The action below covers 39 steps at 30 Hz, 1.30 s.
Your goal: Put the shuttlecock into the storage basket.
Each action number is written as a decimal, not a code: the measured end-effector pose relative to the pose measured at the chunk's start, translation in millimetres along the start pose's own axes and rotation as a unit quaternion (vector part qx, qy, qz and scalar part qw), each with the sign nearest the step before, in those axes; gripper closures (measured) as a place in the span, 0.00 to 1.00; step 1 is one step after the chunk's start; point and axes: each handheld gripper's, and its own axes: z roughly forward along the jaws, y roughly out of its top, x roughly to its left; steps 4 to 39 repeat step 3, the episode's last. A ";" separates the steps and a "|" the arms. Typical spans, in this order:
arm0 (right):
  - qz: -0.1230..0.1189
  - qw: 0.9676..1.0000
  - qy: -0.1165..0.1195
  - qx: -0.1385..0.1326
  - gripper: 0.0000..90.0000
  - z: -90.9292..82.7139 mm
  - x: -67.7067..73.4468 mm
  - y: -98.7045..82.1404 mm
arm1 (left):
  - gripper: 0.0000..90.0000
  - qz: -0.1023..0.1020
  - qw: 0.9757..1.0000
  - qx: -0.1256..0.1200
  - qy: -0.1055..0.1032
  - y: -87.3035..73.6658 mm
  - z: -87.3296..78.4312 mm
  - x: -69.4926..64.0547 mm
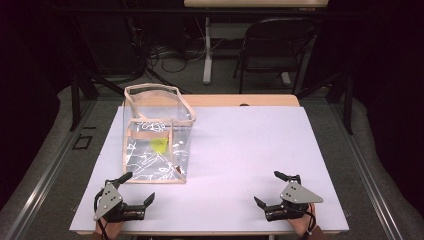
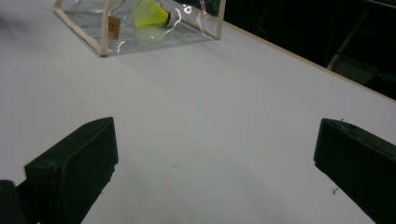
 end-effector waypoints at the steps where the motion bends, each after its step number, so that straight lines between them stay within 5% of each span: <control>1: 0.000 1.000 0.000 0.000 0.00 0.0 0.0 0.0 | 0.00 0.000 1.000 0.000 0.000 0.0 0.0 0.0; 39: 0.000 1.000 0.000 0.001 0.00 -0.2 -0.4 -0.1 | 0.00 -0.002 1.000 0.000 -0.001 0.1 0.7 -0.2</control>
